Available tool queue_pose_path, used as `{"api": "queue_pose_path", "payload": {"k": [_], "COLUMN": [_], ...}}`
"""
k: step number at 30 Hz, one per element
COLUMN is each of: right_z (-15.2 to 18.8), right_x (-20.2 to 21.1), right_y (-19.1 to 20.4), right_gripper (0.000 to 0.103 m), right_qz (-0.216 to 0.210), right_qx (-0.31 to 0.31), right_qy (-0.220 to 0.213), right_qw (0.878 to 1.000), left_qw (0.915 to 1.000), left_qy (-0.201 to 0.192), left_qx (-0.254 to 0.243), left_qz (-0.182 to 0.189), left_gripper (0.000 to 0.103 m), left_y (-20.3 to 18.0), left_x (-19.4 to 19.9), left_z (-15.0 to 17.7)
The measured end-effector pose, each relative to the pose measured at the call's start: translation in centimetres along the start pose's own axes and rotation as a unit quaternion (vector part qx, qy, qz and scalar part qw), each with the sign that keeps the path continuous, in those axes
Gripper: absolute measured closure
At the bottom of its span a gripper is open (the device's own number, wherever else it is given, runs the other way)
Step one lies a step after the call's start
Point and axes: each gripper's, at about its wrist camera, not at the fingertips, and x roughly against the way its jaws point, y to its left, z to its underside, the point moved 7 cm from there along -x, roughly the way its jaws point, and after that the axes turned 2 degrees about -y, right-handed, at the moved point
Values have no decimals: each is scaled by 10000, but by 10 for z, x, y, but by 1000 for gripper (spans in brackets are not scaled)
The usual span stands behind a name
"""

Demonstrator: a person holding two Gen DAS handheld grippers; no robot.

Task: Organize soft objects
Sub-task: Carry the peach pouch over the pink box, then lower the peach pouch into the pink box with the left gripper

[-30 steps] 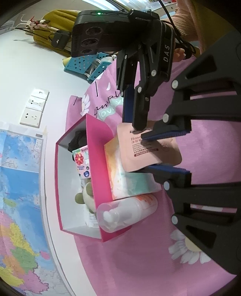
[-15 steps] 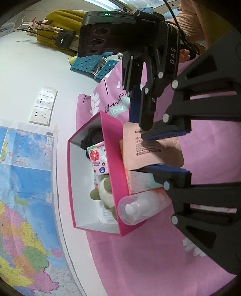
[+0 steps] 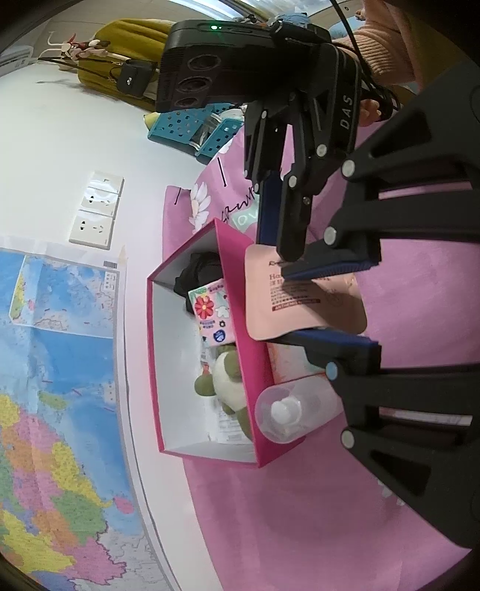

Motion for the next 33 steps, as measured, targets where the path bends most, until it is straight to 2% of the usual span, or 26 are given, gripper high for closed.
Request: {"api": "queue_pose_path", "payload": {"k": [33], "right_z": [-20], "right_x": [-8], "right_y": [-8], "right_gripper": [82], "right_qz": [35], "right_qx": [131], "right_qy": [-123], "right_qw": [9998], "left_qw": [9999], "left_qy": [-131], "left_qx": [-93], "left_qz": [-59], "left_gripper": [75], "left_y": [8], "left_x": [-5], "left_z": [-23]}}
